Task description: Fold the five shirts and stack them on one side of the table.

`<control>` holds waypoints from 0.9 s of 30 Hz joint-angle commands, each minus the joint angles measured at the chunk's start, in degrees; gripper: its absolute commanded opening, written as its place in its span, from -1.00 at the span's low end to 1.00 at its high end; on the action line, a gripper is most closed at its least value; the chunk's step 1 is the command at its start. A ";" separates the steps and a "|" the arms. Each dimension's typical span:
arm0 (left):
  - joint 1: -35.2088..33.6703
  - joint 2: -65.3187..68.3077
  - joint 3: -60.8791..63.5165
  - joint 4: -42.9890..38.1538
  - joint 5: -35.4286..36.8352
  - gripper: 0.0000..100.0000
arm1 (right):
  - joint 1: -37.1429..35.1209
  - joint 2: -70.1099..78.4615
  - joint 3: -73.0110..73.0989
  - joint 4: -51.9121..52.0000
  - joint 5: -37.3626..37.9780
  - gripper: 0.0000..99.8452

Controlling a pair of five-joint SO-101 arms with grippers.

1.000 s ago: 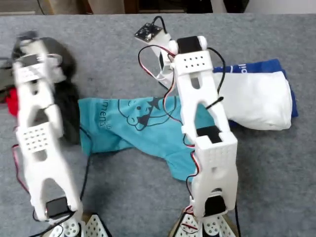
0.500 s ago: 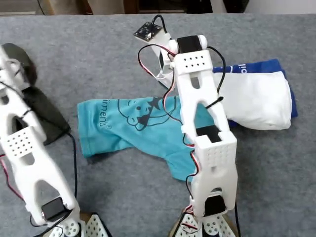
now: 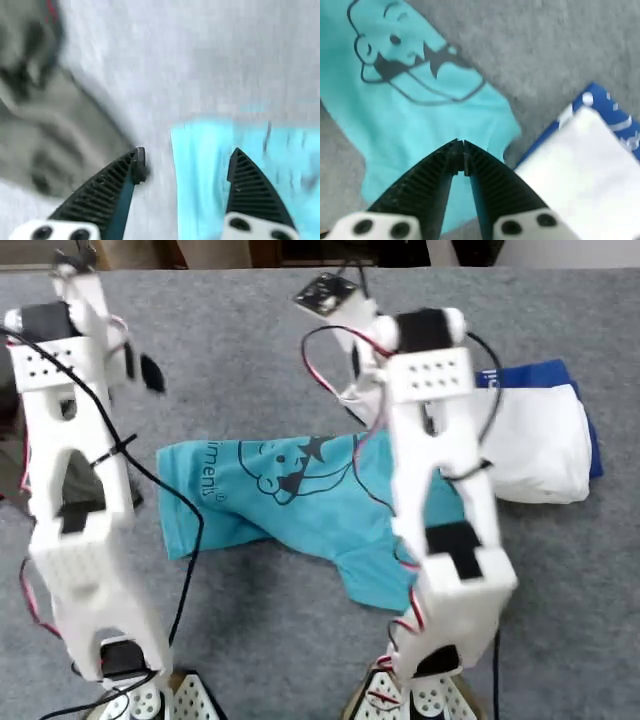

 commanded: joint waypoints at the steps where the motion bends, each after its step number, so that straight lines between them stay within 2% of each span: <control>1: 0.00 -19.56 38.77 -8.35 -1.93 -0.46 | 4.26 -10.59 6.11 0.79 1.85 -0.99; 5: -0.26 -29.32 61.63 -25.41 -1.76 -0.46 | 7.78 -14.11 9.10 0.70 4.31 -0.99; 8: 1.93 -27.91 67.08 -28.75 -0.26 -0.46 | 9.10 -14.11 9.54 0.70 4.57 -0.99; 12: 3.34 -21.76 65.49 -32.00 4.75 -0.46 | 9.63 -14.11 9.54 0.70 4.57 -0.99; 19: 10.20 -9.98 58.37 -32.35 13.45 -0.49 | 9.36 -14.37 9.54 0.70 4.31 -0.99; 25: 9.49 -6.73 56.97 -31.91 13.63 -0.96 | 9.71 -14.55 9.45 0.79 4.57 -0.99; 27: 7.56 -6.90 56.97 -31.91 13.63 -0.95 | 9.71 -14.55 9.10 0.79 4.57 -0.99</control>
